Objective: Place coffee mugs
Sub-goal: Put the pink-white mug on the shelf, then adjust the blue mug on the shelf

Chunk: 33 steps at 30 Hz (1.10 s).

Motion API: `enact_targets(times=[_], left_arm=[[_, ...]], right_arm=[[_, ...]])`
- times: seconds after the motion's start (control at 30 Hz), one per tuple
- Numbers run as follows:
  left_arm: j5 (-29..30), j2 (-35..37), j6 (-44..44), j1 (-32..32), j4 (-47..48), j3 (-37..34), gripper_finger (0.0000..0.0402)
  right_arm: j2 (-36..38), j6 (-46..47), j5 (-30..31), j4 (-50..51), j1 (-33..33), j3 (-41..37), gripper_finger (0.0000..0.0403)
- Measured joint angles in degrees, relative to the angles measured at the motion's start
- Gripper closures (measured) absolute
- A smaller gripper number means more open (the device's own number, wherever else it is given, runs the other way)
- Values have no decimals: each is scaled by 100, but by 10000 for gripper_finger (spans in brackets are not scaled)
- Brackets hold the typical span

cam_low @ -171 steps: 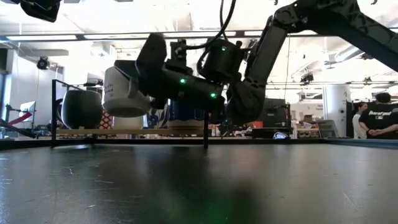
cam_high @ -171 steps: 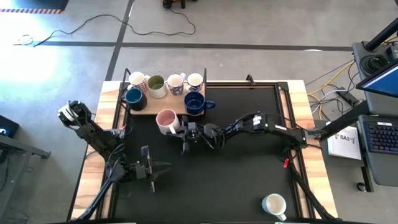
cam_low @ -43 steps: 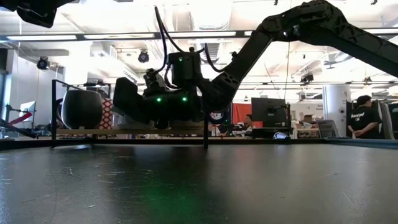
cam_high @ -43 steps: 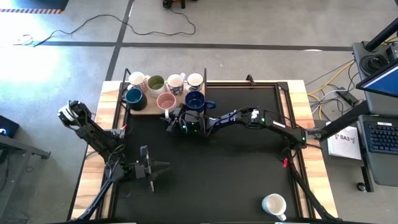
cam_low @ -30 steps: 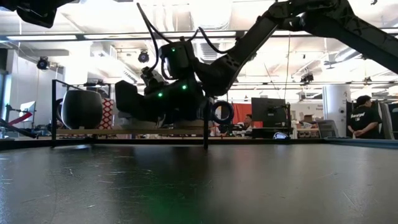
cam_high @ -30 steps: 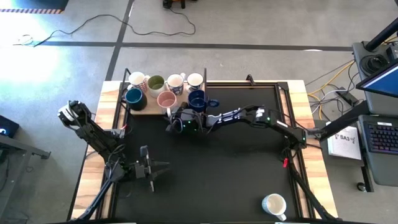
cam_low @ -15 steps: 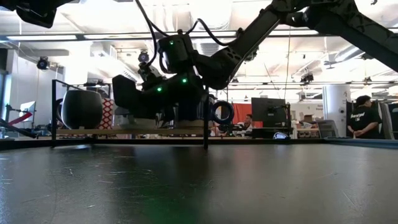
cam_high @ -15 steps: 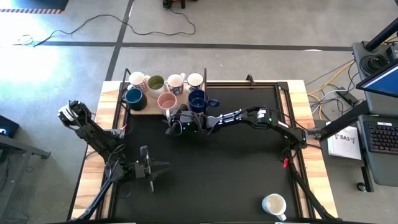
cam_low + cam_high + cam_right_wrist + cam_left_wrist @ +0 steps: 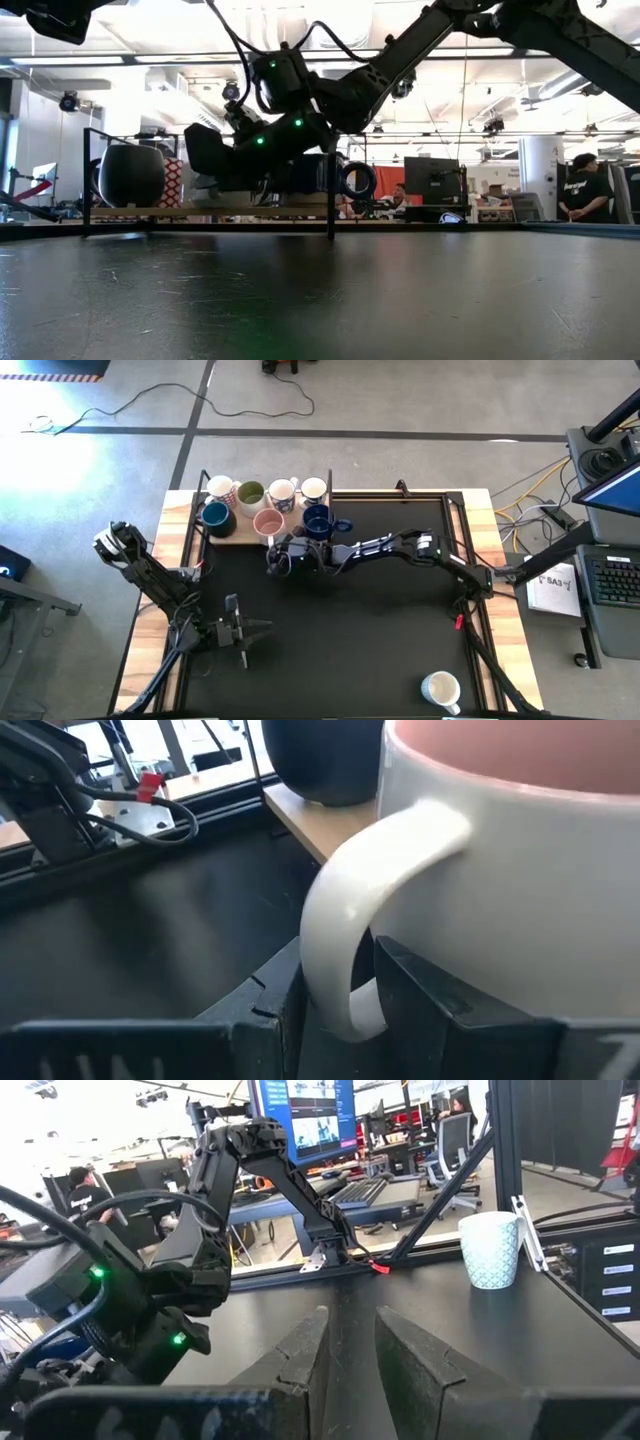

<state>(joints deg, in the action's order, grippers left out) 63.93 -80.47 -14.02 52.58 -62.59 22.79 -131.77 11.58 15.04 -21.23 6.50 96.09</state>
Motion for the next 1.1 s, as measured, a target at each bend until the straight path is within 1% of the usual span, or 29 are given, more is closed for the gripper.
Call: enact_targets(times=[0.27, 0.37, 0.6, 0.73, 0.93, 1.0, 1.1], left_arm=[[-5, 0, 0, 0, -1, 0, 335], [-7, 0, 0, 0, -3, 0, 335], [-7, 0, 0, 2, -4, 0, 335], [-7, 0, 0, 0, -4, 0, 335], [-7, 0, 0, 1, -4, 0, 335], [-7, 0, 0, 2, -5, 0, 335], [-7, 0, -2, 2, -13, 0, 335]], right_arm=[[254, -21, -60, 348, -2, 0, 296], [309, -20, -177, 483, 0, 0, 294], [328, -3, -196, 792, 0, 0, 263], [392, 71, -199, 1206, -2, 2, 252], [596, 88, -199, 1643, -16, 2, 254], [633, 80, -198, 1638, -34, 2, 256], [687, 105, -389, 1630, -43, 2, 259]])
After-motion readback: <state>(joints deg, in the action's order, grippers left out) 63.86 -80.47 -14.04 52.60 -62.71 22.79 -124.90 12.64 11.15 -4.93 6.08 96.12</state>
